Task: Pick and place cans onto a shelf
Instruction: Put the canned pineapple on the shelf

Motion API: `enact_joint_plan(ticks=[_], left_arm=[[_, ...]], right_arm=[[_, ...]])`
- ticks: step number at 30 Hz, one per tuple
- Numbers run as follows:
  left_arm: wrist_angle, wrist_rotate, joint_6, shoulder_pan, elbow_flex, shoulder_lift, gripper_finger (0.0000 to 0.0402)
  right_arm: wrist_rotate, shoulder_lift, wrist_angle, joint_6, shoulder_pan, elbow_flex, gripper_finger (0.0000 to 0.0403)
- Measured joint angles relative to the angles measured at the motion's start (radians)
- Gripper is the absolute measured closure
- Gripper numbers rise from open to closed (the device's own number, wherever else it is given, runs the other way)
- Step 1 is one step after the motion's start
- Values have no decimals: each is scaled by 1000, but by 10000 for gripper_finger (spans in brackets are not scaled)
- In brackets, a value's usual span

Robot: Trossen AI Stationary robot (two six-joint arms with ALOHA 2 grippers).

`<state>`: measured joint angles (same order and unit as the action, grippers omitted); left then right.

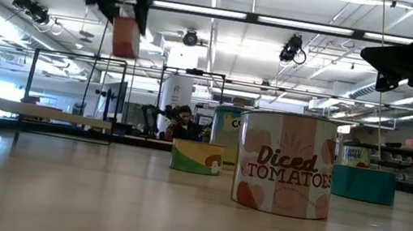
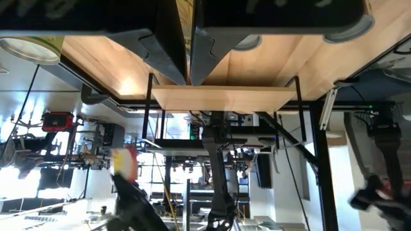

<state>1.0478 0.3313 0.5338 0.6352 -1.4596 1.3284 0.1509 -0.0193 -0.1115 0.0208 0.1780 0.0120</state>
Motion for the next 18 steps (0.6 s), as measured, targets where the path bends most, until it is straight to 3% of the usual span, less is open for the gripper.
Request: enact_joint_plan(ticks=[5, 10, 18], left_arm=[[216, 46, 127, -209, -40, -64, 123], [327, 124, 312, -350, 85, -136, 122], [263, 147, 398, -353, 398, -208, 121]], right_arm=[[0, 0, 0, 0, 0, 0, 376], [0, 0, 0, 0, 0, 0, 376], [-3, 0, -32, -1, 0, 0, 376]])
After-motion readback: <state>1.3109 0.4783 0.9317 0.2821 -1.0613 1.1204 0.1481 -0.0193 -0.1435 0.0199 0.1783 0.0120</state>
